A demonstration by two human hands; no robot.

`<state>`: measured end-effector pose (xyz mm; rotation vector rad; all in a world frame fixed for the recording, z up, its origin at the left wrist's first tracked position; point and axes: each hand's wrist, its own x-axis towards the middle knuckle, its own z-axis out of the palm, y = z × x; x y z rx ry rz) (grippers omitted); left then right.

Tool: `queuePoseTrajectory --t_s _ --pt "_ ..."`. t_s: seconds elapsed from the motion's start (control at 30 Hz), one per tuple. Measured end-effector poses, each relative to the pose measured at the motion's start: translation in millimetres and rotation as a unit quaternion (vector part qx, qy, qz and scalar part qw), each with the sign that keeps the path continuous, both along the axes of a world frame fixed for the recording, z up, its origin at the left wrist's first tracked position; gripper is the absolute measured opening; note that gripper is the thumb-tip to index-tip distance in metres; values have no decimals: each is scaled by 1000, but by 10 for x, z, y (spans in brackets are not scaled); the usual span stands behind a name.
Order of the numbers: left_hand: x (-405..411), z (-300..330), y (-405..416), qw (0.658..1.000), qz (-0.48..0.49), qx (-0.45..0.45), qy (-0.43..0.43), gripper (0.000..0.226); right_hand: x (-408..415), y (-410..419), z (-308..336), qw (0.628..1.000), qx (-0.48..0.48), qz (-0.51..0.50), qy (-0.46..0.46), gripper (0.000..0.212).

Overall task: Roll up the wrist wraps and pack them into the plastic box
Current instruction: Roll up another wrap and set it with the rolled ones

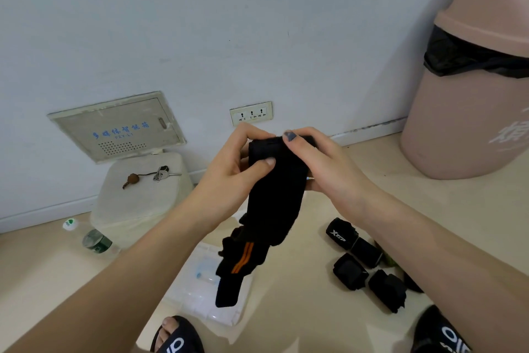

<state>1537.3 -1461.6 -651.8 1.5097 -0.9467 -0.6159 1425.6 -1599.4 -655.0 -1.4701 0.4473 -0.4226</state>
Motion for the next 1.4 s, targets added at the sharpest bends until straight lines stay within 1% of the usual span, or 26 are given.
queuePoseTrajectory --t_s 0.1,0.23,0.33,0.43,0.5,0.57,0.63,0.7,0.83,0.9,0.97,1.03,1.07,1.1,1.23,1.33,1.4 --pt "-13 12 -1 1000 3 -6 10 22 12 7 -6 1000 -23 -9 -15 12" --pt "-13 6 -17 999 7 7 40 28 5 19 -30 999 19 -2 -48 3" --pt "-10 -30 -57 996 -9 31 80 30 -14 28 -45 998 26 -4 -57 9" --pt "-16 -19 -86 992 -10 26 120 28 -34 24 -43 997 22 -6 -71 14" --pt "-11 -16 -83 993 -2 14 121 27 -40 15 -30 997 9 -3 -70 15" --pt "-7 -13 -71 993 -3 7 116 28 -43 -1 -13 998 17 4 -54 17" --pt "6 -12 -62 994 -8 5 106 26 -55 -12 13 999 24 11 -25 15" --pt "29 0 -40 995 -14 -1 95 25 -55 0 38 1000 9 13 -5 12" --pt "30 12 -13 995 -20 -12 100 27 -59 16 58 999 -30 5 -29 11" --pt "14 6 -28 994 -11 -7 112 33 -58 9 46 998 -45 10 -40 11" --pt "17 -22 -55 990 8 0 143 41 -52 7 20 997 -55 14 -53 14" --pt "16 -50 -80 985 18 24 168 55 -53 8 -7 996 -59 20 -65 17" --pt "18 -59 -84 985 18 37 169 62 -55 6 -19 995 -64 24 -67 18" --pt "19 -57 -83 985 21 46 166 65 -61 0 -22 995 -70 28 -69 19" --pt "37 -39 -74 987 38 36 153 44 -71 -37 -37 995 -74 38 -52 25" --pt "53 -39 -68 992 21 33 123 31 -42 -43 -48 999 -39 35 -4 27" --pt "66 -34 -58 994 9 30 108 23 -29 -33 -32 999 -21 27 16 22"
